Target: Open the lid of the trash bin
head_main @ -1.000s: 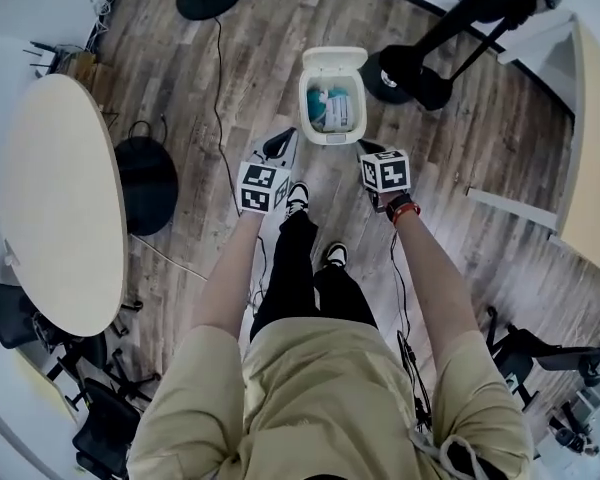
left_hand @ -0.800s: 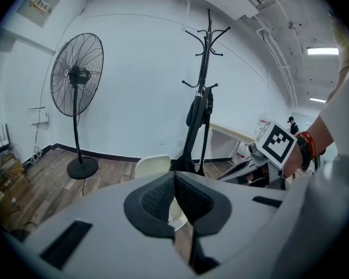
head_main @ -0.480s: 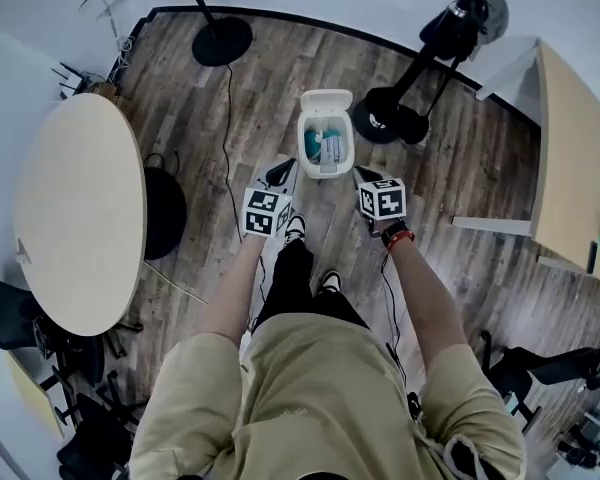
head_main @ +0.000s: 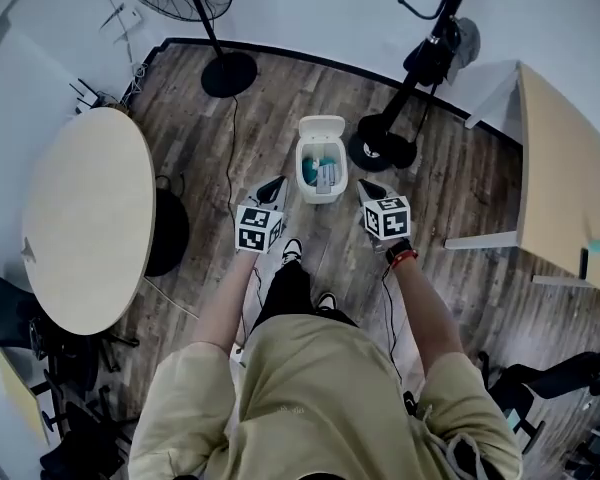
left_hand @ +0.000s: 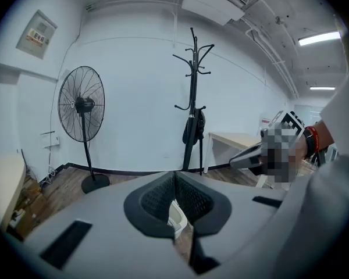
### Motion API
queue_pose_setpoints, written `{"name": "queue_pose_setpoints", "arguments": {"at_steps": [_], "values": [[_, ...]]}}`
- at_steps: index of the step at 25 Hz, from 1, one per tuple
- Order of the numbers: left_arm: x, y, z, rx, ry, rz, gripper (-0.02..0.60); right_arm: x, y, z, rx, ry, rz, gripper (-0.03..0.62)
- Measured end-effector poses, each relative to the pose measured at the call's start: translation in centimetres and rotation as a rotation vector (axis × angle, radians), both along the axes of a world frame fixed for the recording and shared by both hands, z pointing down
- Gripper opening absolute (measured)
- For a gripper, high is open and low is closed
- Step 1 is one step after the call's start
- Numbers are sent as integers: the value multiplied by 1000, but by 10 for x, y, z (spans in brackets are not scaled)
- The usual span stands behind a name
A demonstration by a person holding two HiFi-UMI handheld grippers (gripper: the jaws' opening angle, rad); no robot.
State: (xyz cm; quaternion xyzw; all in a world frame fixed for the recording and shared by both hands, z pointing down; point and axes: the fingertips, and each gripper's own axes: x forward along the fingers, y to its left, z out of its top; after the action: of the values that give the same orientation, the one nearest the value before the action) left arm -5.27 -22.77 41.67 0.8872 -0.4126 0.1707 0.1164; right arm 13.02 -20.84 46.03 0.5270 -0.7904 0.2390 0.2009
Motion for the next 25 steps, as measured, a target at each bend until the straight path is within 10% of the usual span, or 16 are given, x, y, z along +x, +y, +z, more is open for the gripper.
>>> {"name": "queue_pose_setpoints", "arguments": {"at_steps": [25], "values": [[-7, 153, -139, 302, 120, -121, 23, 1, 145, -162, 439, 11, 127, 14]]}}
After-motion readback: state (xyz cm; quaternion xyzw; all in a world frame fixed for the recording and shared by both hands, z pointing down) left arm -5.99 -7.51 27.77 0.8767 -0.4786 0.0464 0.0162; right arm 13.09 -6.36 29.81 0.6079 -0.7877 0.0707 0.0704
